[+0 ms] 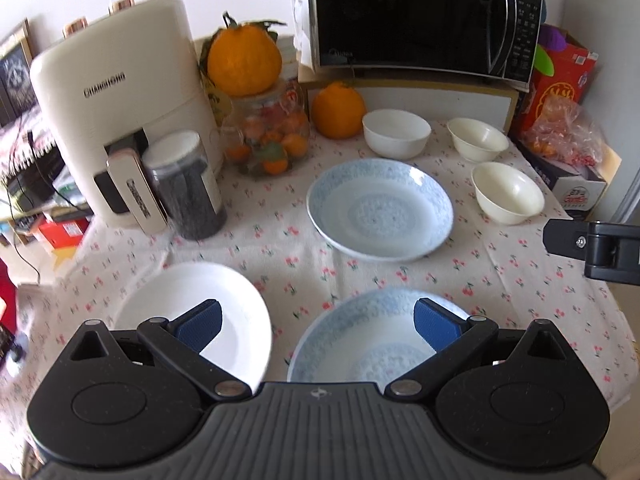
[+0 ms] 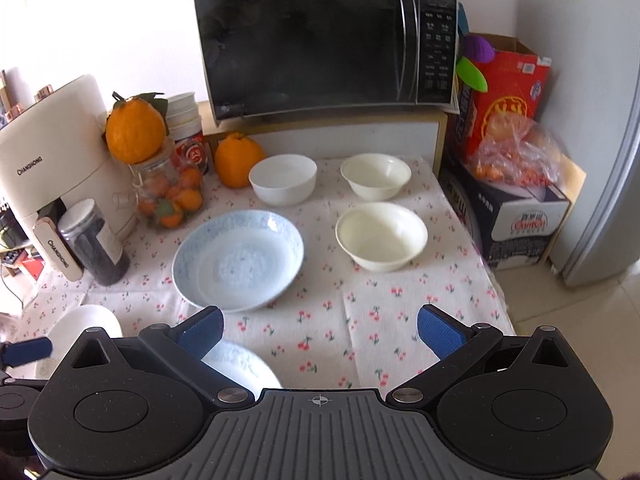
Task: Organize plates and bowls
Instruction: 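Move both tools to the rim of the larger blue-patterned plate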
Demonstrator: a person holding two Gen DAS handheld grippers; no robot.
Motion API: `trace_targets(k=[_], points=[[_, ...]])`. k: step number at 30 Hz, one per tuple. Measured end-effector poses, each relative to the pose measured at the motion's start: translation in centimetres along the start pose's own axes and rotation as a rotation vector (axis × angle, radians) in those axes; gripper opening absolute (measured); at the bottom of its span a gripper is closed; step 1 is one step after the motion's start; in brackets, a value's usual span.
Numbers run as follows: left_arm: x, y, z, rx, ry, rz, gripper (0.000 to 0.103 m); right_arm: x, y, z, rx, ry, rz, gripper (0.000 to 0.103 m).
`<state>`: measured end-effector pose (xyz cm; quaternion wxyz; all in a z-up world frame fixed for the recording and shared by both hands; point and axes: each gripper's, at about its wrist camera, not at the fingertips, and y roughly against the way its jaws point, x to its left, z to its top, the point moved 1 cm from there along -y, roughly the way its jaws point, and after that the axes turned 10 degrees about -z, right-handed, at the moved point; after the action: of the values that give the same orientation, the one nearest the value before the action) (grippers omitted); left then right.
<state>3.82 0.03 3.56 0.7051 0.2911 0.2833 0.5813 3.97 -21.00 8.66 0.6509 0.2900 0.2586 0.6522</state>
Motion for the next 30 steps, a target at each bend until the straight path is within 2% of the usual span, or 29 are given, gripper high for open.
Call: trace_targets(k=[9,16,21,30], points=[[0.5,-1.6,1.7,0.023,-0.025,-0.012,0.101,0.5,-2.3,1.7,0.017,0.025,0.065,0.103],[1.1,-3.8,2.5,0.052,-0.024,-0.033,0.100,1.0,-5.3,1.9,0.061,0.038,0.155,0.103],[2.0,-5.5,2.9,0.063,0.011,-0.080,0.098,1.0,-8.5,1.6,0.141,-0.031,0.283,0.103],[2.8,-9.1,4.2,0.104,0.046,-0.167,0.086,0.0,-14.0,2.1,0.293,-0.278,0.356,0.103]])
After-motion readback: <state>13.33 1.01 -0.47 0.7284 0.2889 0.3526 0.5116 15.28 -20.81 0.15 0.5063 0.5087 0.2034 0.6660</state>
